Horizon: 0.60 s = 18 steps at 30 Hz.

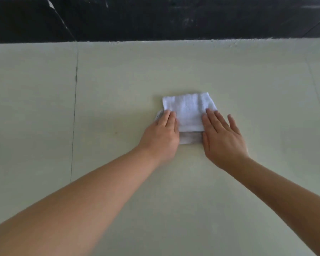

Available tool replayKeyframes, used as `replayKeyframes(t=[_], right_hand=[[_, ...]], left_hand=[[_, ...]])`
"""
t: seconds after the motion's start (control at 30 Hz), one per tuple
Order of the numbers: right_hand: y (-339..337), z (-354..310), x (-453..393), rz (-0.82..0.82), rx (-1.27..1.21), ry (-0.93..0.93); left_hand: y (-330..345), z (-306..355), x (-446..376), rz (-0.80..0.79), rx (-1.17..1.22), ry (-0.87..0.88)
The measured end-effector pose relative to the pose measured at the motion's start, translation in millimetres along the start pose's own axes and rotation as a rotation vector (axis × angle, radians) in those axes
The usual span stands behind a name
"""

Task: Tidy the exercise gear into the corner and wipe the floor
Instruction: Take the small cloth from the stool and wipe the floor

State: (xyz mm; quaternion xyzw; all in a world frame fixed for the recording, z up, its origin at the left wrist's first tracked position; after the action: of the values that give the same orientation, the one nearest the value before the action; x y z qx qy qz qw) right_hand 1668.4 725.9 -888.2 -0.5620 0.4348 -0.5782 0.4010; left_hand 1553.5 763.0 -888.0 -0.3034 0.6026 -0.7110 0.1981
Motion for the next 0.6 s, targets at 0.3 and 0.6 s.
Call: replayKeyframes(t=[0.3,0.6], right_hand=[[-45,-45,-133,-0.133,-0.092,-0.045],[-44,-160,-142,-0.158,-0.153,-0.248]], left_hand=[[-20,-106,-45,-0.071,-0.023,-0.377],[-16,-164,49,0.048,-0.038,-0.478]])
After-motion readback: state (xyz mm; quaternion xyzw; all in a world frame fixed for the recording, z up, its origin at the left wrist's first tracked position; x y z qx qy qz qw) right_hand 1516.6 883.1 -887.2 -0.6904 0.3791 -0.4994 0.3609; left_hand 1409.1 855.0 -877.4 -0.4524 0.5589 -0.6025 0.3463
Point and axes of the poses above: each hand's wrist, its own x-axis away from the middle knuckle, its own y-axis out of the palm, z = x × y, the point moved 6 cm from there along -x, towards the middle knuckle
